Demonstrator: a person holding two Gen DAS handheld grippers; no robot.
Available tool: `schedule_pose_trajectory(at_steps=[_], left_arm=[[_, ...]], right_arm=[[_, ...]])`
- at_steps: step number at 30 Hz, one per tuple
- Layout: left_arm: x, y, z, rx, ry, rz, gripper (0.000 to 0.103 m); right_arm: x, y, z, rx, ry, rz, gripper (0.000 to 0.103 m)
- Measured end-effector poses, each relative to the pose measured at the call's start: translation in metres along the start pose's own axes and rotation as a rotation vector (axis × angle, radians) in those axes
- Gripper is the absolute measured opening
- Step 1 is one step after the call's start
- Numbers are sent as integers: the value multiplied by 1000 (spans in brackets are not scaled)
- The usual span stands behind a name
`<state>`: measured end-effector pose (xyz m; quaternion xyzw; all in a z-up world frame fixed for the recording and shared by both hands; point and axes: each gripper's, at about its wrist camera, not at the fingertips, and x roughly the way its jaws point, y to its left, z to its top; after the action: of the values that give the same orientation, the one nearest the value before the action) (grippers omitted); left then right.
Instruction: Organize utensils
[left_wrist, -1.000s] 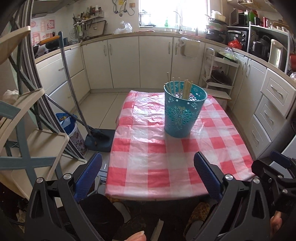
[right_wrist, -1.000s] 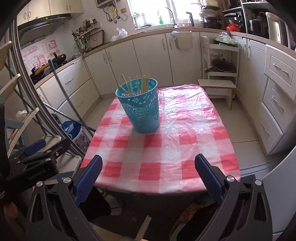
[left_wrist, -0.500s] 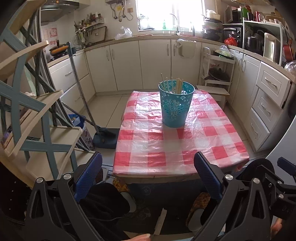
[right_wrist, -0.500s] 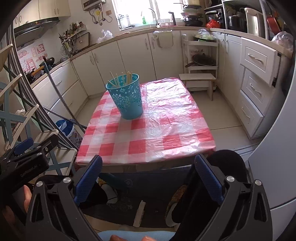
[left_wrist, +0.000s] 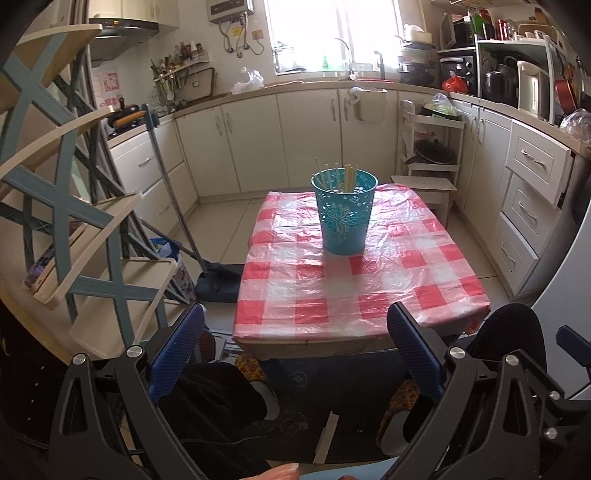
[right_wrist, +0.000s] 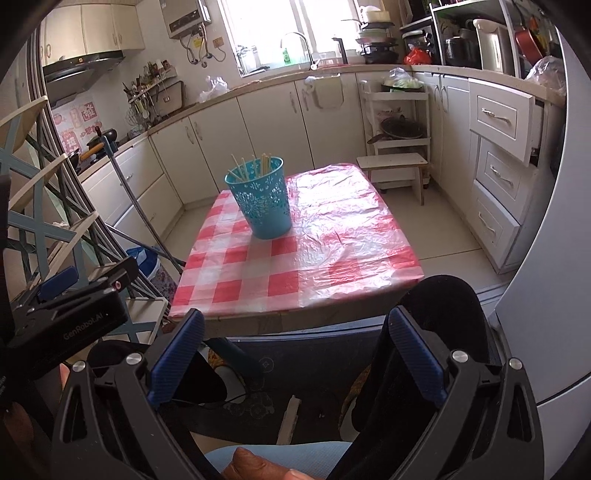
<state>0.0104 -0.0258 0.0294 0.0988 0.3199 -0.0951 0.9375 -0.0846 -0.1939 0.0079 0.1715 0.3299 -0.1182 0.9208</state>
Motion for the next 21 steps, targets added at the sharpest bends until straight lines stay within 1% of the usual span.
schedule_pose_trajectory(at_steps=[2, 4, 12, 21], left_arm=[[-5, 1, -2, 3, -9, 28, 95], [-8, 2, -3, 8, -12, 36, 95], [-18, 4, -6, 7, -18, 24, 95], [-20, 8, -5, 1, -21, 31, 95]], right_arm=[[-4, 0, 0, 4, -8, 6, 96], [-7, 1, 0, 8, -11, 12, 96], [-17, 6, -3, -6, -34, 21, 96], [-23, 13, -6, -25, -61, 16, 96]])
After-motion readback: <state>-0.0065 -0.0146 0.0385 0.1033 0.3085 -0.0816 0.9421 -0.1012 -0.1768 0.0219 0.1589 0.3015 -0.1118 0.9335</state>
